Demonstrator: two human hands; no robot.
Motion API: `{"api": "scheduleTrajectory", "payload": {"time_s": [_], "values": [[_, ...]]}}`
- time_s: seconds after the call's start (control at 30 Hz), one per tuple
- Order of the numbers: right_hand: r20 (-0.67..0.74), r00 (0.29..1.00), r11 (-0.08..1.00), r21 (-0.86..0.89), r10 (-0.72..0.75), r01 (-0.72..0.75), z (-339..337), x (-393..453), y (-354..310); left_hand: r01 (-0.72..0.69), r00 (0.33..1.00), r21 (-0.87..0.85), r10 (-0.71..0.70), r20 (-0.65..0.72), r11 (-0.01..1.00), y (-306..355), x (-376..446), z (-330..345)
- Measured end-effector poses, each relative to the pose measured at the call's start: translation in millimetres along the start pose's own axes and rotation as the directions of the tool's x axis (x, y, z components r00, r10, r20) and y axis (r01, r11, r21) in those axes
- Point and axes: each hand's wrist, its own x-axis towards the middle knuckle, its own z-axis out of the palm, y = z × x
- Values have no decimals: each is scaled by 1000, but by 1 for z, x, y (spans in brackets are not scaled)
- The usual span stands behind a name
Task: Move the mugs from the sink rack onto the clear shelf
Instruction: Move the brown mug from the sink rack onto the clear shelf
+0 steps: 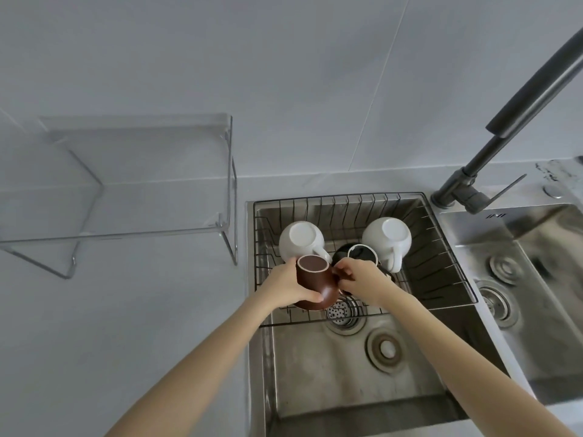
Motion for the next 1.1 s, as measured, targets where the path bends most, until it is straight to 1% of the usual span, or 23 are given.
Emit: {"api": "scheduleTrajectory", "payload": {"time_s": [0.13,0.3,0.47,0.57,0.73,0.87,1.0,1.1], "values": [[-40,999,1000,-17,25,-26,1,4,3,42,999,-28,-43,-16,999,-6,4,2],[-67,997,999,17,37,-36,0,5,3,12,999,-63,-15,-41,998,-6,4,1],[-65,998,999,-32,6,-8,-16,-3,-7,-7,1000,-80,5,-19,997,0,1,-8],[-94,995,999,-22,-40,38,-39,-14,-21,-55,998,-87,51,-46,995,13,-5,-23],[-241,959,988,2,-151,156,-87,-38,-68,-198,964,-59,183,-193,978,50,-35,-75],[-364,891,952,35,-271,304,-122,-55,-127,-306,904,-54,273,-329,950,72,-71,-131],[-409,830,902,36,-379,430,-134,-56,-189,-346,843,-34,295,-450,937,70,-99,-189],[-411,801,873,22,-436,487,-126,-45,-231,-322,806,-31,257,-533,946,54,-113,-225]]}}
